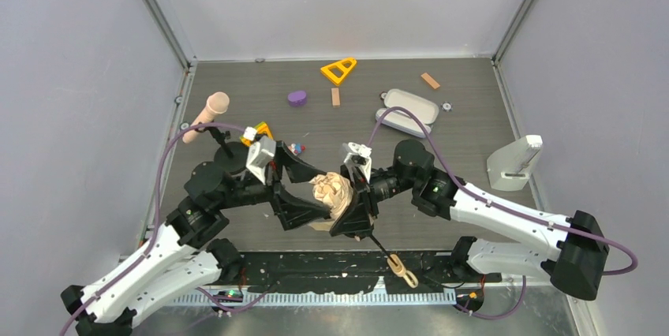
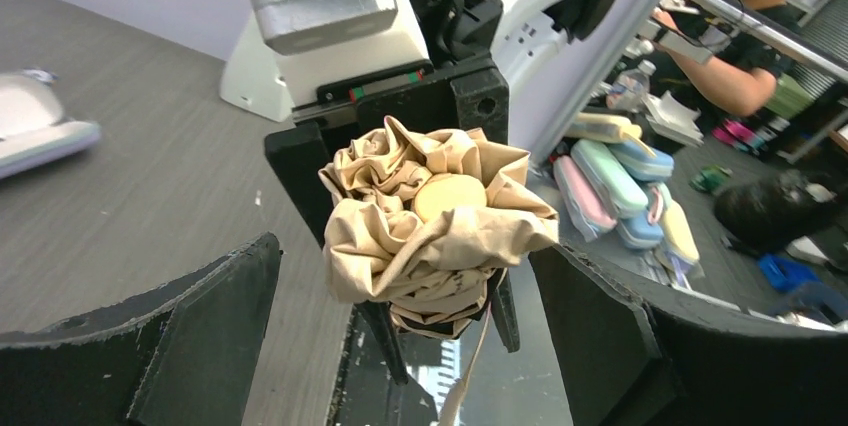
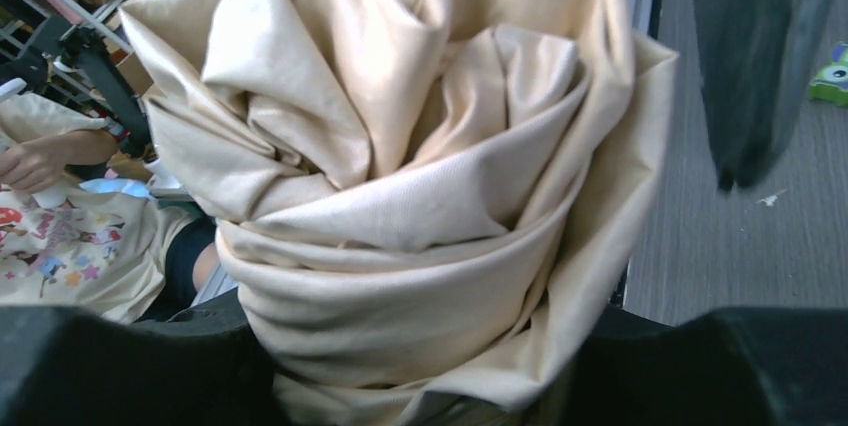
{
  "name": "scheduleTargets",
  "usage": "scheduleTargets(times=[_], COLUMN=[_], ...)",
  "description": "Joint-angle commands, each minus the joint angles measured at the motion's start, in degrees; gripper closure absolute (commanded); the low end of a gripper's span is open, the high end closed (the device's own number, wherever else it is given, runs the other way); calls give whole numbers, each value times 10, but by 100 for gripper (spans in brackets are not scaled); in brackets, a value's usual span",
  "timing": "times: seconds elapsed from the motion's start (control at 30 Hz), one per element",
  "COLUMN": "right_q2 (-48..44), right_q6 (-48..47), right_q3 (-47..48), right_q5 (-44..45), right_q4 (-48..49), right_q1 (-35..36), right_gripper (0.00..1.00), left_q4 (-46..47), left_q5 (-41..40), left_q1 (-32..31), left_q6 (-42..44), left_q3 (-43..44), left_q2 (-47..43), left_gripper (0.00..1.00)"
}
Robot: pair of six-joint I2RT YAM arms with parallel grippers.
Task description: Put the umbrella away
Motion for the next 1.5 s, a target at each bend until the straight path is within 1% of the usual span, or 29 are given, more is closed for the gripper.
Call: scheduleTargets(times=[0.0,0.13,0.17,0.2,0.23,0.3,0.37,0.4,0.43,0.47,0.57,0.67,0.77,0.8,0.83,0.87,0.97,1.0,1.03,1.07,1.13,1.17,1.2,1.23,1.33,1.47], right_q2=[0,9,10,13,14,15,15,14,11,10,-3,-15,-31,-33,-36,-39,-43,-43,-43,-42,-38,-36,-31,-29,-16,0], right_q6=[33,32,31,29,27,17,0,-12,-16,-21,-25,-22,-17,-18,-22,-23,-45,-52,-66,-74,-95,-99,-103,-104,-96,-75], right_q3=[35,36,37,37,39,40,45,47,48,47,38,28,19,14,12,7,1,2,4,6,9,11,13,15,21,29], right_q5=[-45,-56,-56,-57,-56,-50,-37,-25,-20,-6,31,109,206,224,263,282,392,417,468,492,592,613,654,674,776,865], right_q4=[68,60,59,55,51,35,5,-17,-25,-37,-50,-62,-70,-73,-78,-82,-106,-114,-127,-133,-146,-153,-157,-160,-184,-197], right_q1=[2,2,2,2,2,2,2,2,1,2,2,2,2,2,2,3,14,19,32,39,59,71,76,88,109,129], right_gripper=[94,94,94,94,94,94,94,94,94,94,94,93,84,82,77,76,70,69,66,65,61,60,58,57,52,46], left_q4=[56,108,121,133,143,163,175,179,184,186,200,201,201,201,201,201,196,193,190,187,181,179,175,171,165,161], left_q5=[42,43,44,45,48,58,60,58,54,48,28,0,-32,-41,-56,-69,-98,-106,-112,-117,-126,-131,-137,-140,-154,-168], left_q1=[-25,-44,-50,-53,-55,-59,-65,-67,-71,-74,-79,-86,-95,-98,-102,-105,-110,-111,-112,-113,-115,-116,-116,-117,-118,-119], left_q6=[-1,-13,-17,-22,-28,-39,-48,-49,-50,-51,-51,-49,-48,-48,-47,-48,-51,-51,-52,-54,-55,-55,-55,-55,-54,-55], left_q3=[15,9,5,3,1,-4,-10,-13,-17,-22,-39,-52,-64,-69,-73,-77,-86,-87,-88,-89,-90,-90,-91,-90,-91,-95], left_q2=[33,57,63,68,73,84,92,93,92,89,76,62,50,47,43,38,24,21,17,15,10,7,5,1,-7,-16], left_gripper=[0,1,3,9,18,45,75,87,97,100,100,100,100,100,100,100,100,100,100,100,100,100,100,100,100,100])
